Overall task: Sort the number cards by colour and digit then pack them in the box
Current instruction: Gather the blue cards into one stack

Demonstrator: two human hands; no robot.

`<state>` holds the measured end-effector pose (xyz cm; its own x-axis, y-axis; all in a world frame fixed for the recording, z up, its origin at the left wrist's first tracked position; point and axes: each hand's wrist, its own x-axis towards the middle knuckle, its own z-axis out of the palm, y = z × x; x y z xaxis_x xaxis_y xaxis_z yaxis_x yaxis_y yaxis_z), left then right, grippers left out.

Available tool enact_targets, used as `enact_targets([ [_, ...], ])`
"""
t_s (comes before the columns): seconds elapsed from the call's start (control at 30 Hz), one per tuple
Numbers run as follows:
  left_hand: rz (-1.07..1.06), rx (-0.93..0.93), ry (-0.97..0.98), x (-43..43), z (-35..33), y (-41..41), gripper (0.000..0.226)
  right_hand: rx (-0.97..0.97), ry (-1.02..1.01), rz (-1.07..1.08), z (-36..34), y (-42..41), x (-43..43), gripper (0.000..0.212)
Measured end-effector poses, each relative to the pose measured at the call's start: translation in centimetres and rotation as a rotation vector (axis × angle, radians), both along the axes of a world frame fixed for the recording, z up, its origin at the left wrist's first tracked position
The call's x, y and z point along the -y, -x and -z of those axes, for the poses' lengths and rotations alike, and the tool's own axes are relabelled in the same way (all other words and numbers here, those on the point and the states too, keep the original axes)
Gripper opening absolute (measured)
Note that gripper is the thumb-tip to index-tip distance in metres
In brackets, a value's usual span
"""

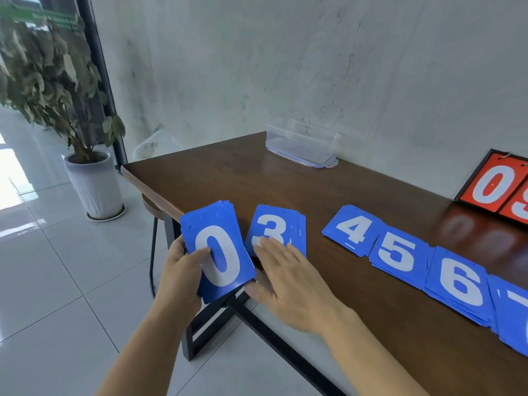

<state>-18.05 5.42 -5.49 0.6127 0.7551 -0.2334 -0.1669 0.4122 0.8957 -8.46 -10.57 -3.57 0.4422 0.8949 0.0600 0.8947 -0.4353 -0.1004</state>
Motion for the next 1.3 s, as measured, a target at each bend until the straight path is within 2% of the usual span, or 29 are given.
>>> enact_targets([
  [0.07, 0.005, 0.002, 0.000, 0.4, -0.1, 0.0, 0.037, -0.005, -0.059, -0.043, 0.3, 1.0, 1.3, 0.072],
  [0.13, 0.012, -0.005, -0.012, 0.8, -0.1, -0.2, 0.036, -0.023, -0.102, -0.089, 0.6, 1.7, 2.3, 0.073],
  [0.23, 0.038, -0.033, -0.045, 1.5, -0.2, -0.4, 0.031, -0.194, -0.254, -0.103, 0.8, 2.3, 3.7, 0.069],
  [0.3, 0.060, -0.042, -0.051, 1.9, -0.3, -0.6, 0.031, -0.285, -0.446, 0.023, 0.8, 2.0, 4.4, 0.064],
  [0.37, 0.066, -0.067, -0.061, 2.2, -0.2, -0.7, 0.032, -0.272, -0.530, 0.245, 0.4, 1.3, 4.6, 0.067],
  [0.47, 0.078, -0.093, -0.061, 2.7, -0.1, -1.0, 0.033, -0.316, -0.390, 0.412, -0.1, 0.9, 4.0, 0.076],
  [0.73, 0.112, -0.037, -0.051, 4.6, -0.7, -1.3, 0.034, -0.337, -0.344, 0.217, 0.0, 2.9, 1.5, 0.079],
  [0.87, 0.107, -0.025, -0.028, 4.6, -0.5, -1.2, 0.032, -0.421, -0.318, 0.188, -0.8, 2.5, 2.0, 0.064],
  [0.9, 0.104, -0.024, -0.014, 4.5, -0.5, -1.2, 0.034, -0.411, -0.332, 0.231, -1.3, 1.7, 2.4, 0.060],
  [0.97, 0.101, -0.025, 0.017, 4.4, -0.5, -1.3, 0.037, -0.274, -0.303, 0.386, -2.2, -0.8, 3.1, 0.060],
  [1.03, 0.104, -0.022, 0.028, 4.4, -0.5, -1.4, 0.038, -0.128, -0.152, 0.561, -2.6, -3.9, 3.4, 0.069],
  [1.1, 0.109, -0.024, 0.026, 4.4, -0.4, -1.4, 0.040, -0.099, -0.006, 0.668, -2.2, -6.1, 3.3, 0.079],
  [1.17, 0.116, -0.027, 0.027, 4.2, -0.2, -1.3, 0.040, -0.133, 0.054, 0.688, -1.4, -7.2, 3.1, 0.083],
  [1.3, 0.125, -0.014, 0.042, 3.7, -0.2, -1.0, 0.040, -0.130, 0.065, 0.557, -0.4, -6.5, 2.5, 0.076],
])
